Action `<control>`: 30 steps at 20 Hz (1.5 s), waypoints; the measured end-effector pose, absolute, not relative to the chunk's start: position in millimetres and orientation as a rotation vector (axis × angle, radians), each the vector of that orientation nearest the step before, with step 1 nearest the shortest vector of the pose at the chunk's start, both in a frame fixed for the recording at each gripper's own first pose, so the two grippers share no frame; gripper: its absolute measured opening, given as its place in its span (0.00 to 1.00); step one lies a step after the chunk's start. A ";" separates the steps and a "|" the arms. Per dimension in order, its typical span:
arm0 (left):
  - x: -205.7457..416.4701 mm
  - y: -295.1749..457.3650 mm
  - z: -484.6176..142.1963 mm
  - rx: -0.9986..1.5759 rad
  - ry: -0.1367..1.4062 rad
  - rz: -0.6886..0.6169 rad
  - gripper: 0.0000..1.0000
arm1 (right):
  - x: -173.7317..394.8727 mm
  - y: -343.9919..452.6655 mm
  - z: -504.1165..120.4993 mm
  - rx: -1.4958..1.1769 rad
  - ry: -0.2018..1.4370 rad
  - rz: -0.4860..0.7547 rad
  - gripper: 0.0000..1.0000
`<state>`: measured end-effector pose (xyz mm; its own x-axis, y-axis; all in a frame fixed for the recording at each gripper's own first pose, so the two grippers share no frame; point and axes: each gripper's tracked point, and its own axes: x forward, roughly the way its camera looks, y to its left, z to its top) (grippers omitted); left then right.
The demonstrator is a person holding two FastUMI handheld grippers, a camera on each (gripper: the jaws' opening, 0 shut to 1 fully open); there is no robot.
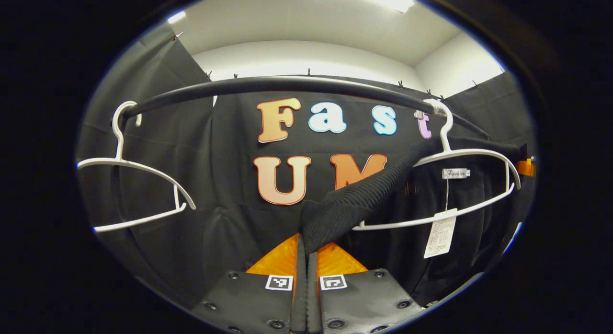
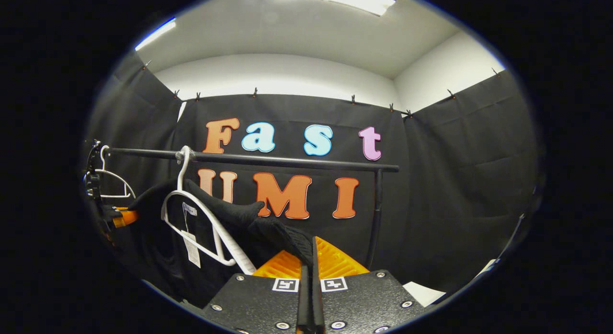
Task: Grasp the clothes on the hanger with both hands and then place them into the laundry hamper below.
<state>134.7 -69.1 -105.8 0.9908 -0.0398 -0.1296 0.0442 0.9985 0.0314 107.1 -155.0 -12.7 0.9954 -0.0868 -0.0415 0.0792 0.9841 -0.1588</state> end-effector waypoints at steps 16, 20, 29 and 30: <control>204.9 -34.5 -85.0 0.078 0.097 0.043 0.07 | 168.7 -167.2 -73.4 0.126 0.075 0.154 0.02; 210.4 -36.0 -107.7 0.075 0.102 0.027 0.07 | 174.4 -170.0 -89.8 0.148 0.071 0.180 0.02; 212.6 -27.1 -152.4 -0.025 0.178 0.032 0.07 | 183.8 -170.0 -131.7 0.173 0.122 0.189 0.02; 208.9 -25.9 -156.4 -0.027 0.183 0.029 0.07 | 184.6 -170.4 -137.9 0.170 0.129 0.186 0.02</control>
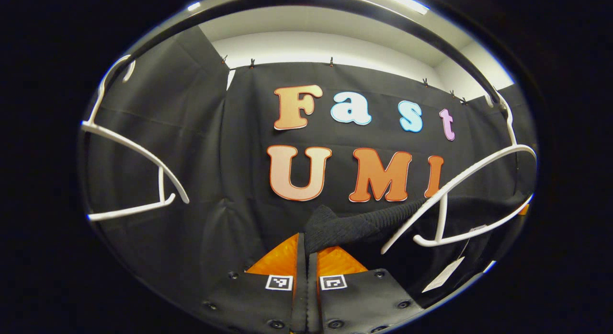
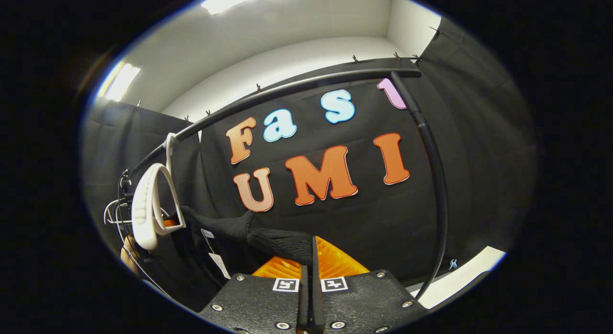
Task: Grasp the clothes on the hanger with both hands and then place them into the laundry hamper below.
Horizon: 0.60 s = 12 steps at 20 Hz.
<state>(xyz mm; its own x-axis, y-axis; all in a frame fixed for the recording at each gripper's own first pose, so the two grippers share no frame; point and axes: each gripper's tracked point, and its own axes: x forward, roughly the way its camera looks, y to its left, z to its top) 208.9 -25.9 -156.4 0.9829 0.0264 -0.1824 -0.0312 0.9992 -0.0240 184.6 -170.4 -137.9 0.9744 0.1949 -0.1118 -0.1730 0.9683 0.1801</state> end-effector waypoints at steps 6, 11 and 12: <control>184.5 -21.3 -175.3 0.005 0.191 0.024 0.07 | 178.9 -172.8 -162.6 0.144 0.140 0.158 0.02; 150.8 -30.1 -187.7 0.023 0.190 0.032 0.07 | 156.8 -161.6 -187.9 0.146 0.168 0.148 0.02; 144.0 -30.1 -194.2 0.019 0.200 0.038 0.07 | 153.0 -163.6 -196.2 0.144 0.178 0.134 0.02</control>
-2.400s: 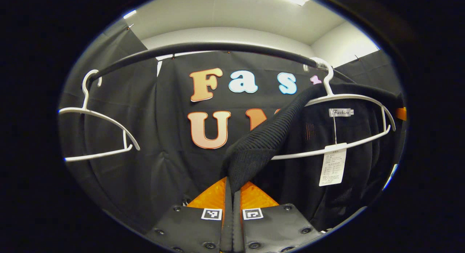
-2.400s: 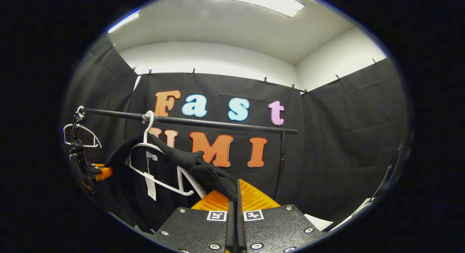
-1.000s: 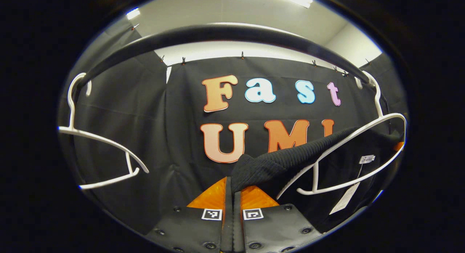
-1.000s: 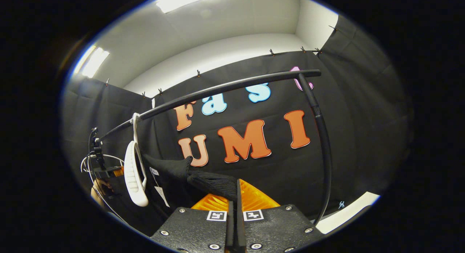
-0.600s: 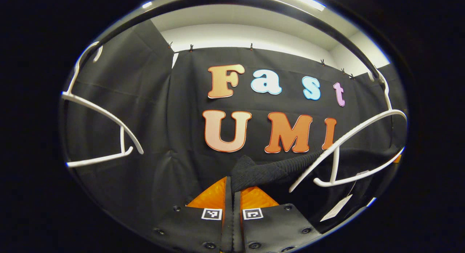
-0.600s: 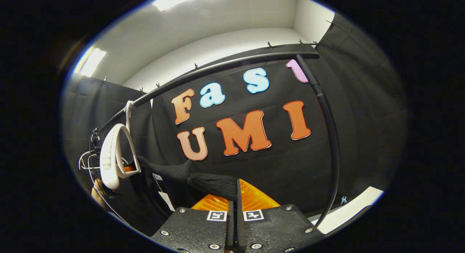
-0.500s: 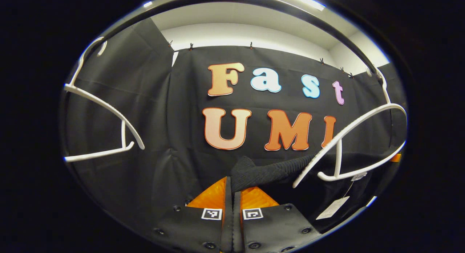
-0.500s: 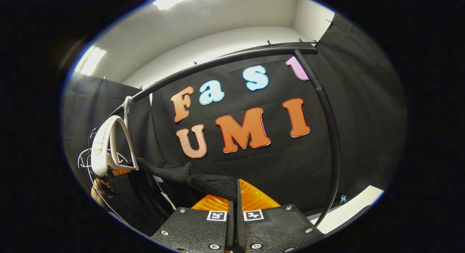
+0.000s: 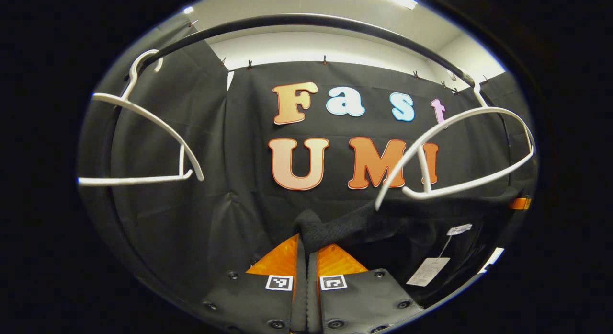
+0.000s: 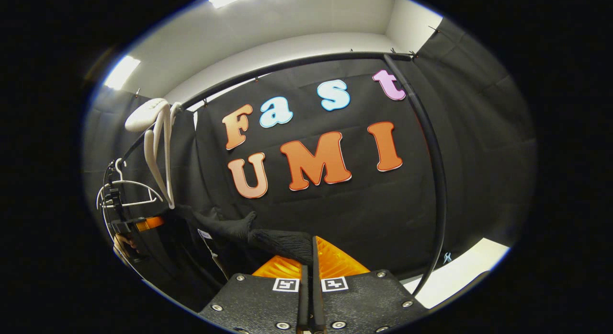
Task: Grasp the clothes on the hanger with both hands and then place them into the laundry hamper below.
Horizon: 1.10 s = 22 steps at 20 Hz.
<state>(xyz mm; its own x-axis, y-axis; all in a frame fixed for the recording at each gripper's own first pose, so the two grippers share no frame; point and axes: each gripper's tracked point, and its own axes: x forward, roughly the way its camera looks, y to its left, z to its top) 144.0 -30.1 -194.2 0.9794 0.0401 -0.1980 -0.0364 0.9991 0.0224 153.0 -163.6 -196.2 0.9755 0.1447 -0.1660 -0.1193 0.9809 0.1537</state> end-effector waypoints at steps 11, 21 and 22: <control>87.3 -107.0 -310.9 -0.011 0.368 -0.083 0.07 | 115.8 -121.8 -304.1 0.126 0.330 0.147 0.02; 75.8 -176.1 -437.2 -0.026 0.525 -0.152 0.07 | 123.5 -55.9 -442.4 0.053 0.489 0.182 0.03; 73.4 -178.5 -453.3 -0.027 0.548 -0.148 0.07 | 124.9 -50.4 -459.4 0.055 0.509 0.182 0.03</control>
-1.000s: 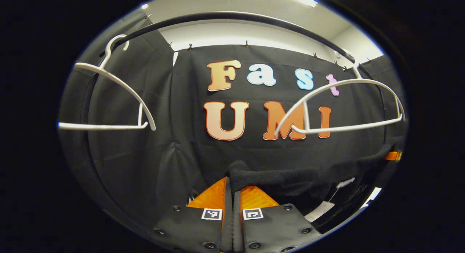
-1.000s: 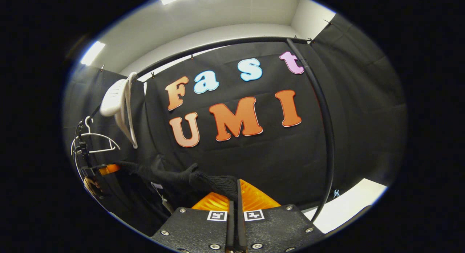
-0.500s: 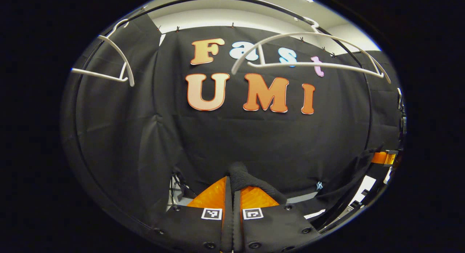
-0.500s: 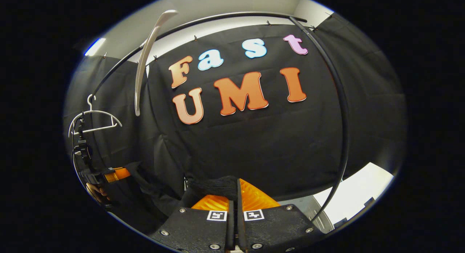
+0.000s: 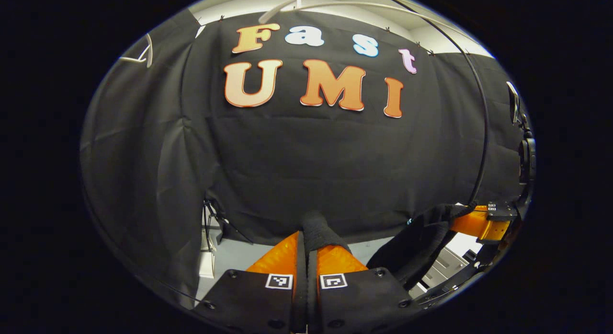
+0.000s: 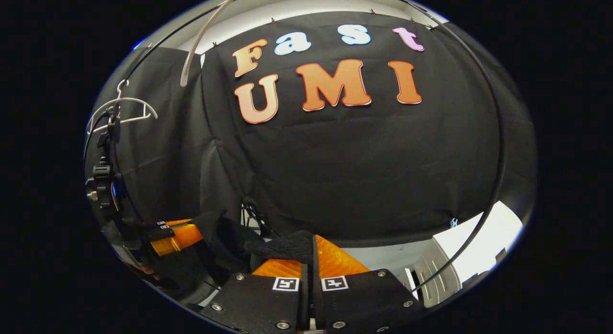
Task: Grasp the clothes on the hanger with both hands and then place them into the laundry hamper below.
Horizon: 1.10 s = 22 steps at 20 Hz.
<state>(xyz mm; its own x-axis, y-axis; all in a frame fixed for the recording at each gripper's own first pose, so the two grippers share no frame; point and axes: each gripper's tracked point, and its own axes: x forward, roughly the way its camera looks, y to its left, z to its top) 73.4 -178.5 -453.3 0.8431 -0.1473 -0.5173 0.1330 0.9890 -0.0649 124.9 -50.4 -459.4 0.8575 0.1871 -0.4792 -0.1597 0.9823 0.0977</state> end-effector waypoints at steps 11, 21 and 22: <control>7.2 -176.4 -663.7 -0.031 0.964 -0.076 0.07 | 108.1 -49.2 -679.3 -0.033 0.894 0.101 0.07; -2.3 -151.1 -674.2 -0.053 1.040 -0.005 0.27 | 96.5 -61.2 -706.7 -0.023 0.992 0.044 0.36; 3.7 -151.7 -665.4 -0.063 1.022 -0.009 0.31 | 98.5 -63.5 -702.1 -0.021 0.980 0.037 0.52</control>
